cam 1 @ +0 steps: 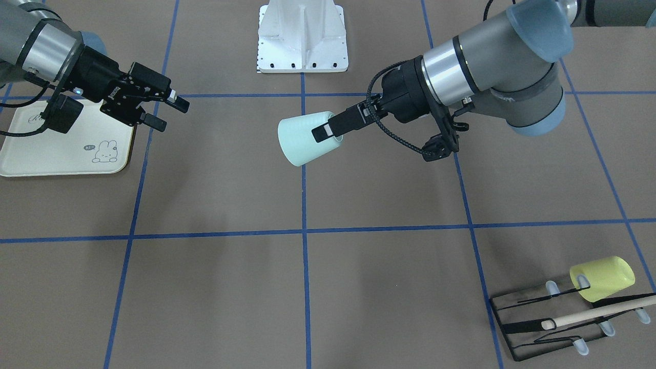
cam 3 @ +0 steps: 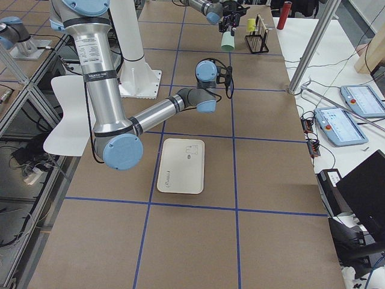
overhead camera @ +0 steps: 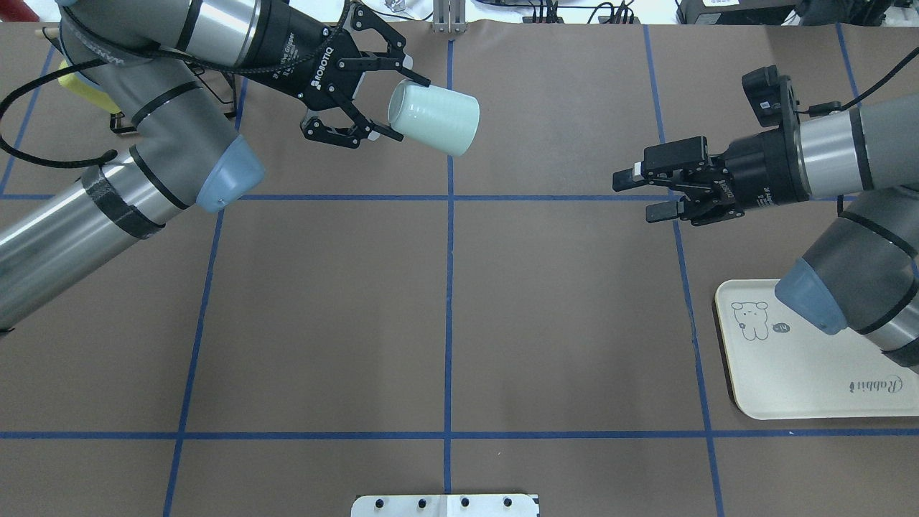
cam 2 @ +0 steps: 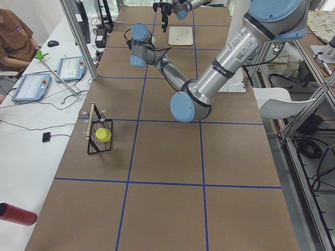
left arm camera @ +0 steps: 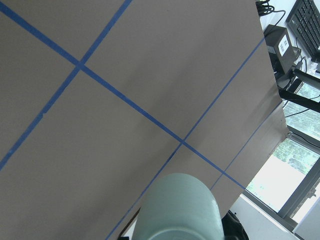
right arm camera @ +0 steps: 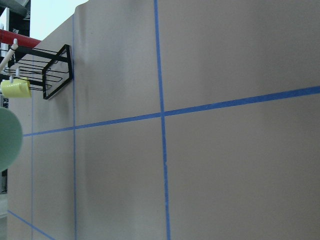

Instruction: Left arm grabs green cup and hands to right arm on tray

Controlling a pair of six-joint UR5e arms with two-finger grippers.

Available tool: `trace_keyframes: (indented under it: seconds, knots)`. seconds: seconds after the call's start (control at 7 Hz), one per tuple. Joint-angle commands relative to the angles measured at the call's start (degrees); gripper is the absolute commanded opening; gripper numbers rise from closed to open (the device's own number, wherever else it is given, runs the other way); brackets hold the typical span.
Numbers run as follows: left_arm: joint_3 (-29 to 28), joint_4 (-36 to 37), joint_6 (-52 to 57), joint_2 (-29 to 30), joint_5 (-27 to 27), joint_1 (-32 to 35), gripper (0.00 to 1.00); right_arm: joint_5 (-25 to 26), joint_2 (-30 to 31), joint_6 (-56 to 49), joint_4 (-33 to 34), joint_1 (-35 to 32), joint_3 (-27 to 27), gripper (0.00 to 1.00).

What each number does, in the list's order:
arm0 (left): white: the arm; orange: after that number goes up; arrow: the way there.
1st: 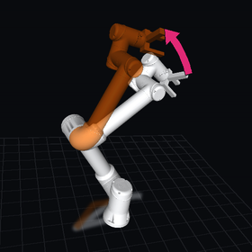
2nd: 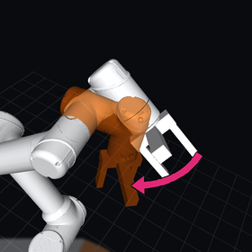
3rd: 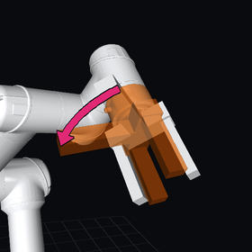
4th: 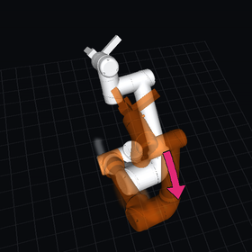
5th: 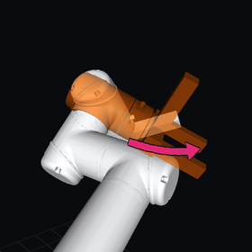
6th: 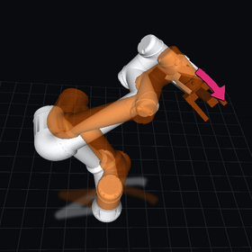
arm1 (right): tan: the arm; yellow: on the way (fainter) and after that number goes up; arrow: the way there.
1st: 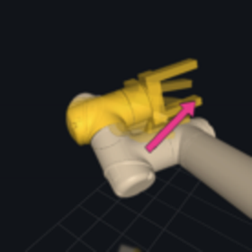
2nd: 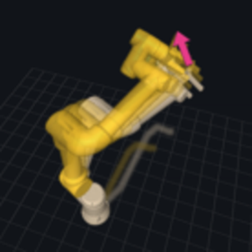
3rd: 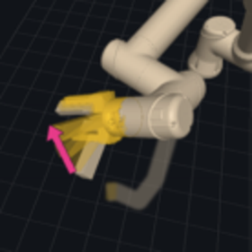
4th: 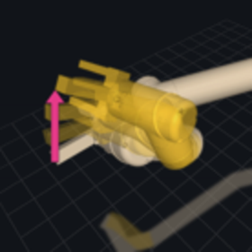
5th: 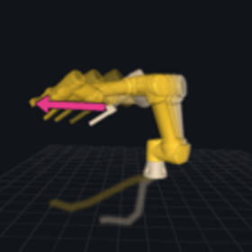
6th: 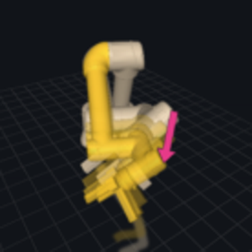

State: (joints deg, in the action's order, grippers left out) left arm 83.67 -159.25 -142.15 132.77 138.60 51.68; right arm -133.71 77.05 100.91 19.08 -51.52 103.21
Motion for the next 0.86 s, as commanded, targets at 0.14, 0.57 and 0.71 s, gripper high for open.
trace_keyframes:
  seconds: [0.14,0.57,0.71]
  knots:
    - [0.4,-19.3,-15.4,-5.8,-6.5,-1.8,0.00,1.5,-1.4,10.6,-11.3,1.3,0.0,0.98]
    - [1.3,-28.7,-24.6,-7.8,-13.5,-4.4,0.00,19.5,-2.5,23.2,-25.8,11.0,-0.7,0.98]
    - [1.7,-29.4,-25.4,-7.7,-16.1,-6.4,0.00,22.9,-2.7,23.2,-27.4,12.9,-0.7,0.98]
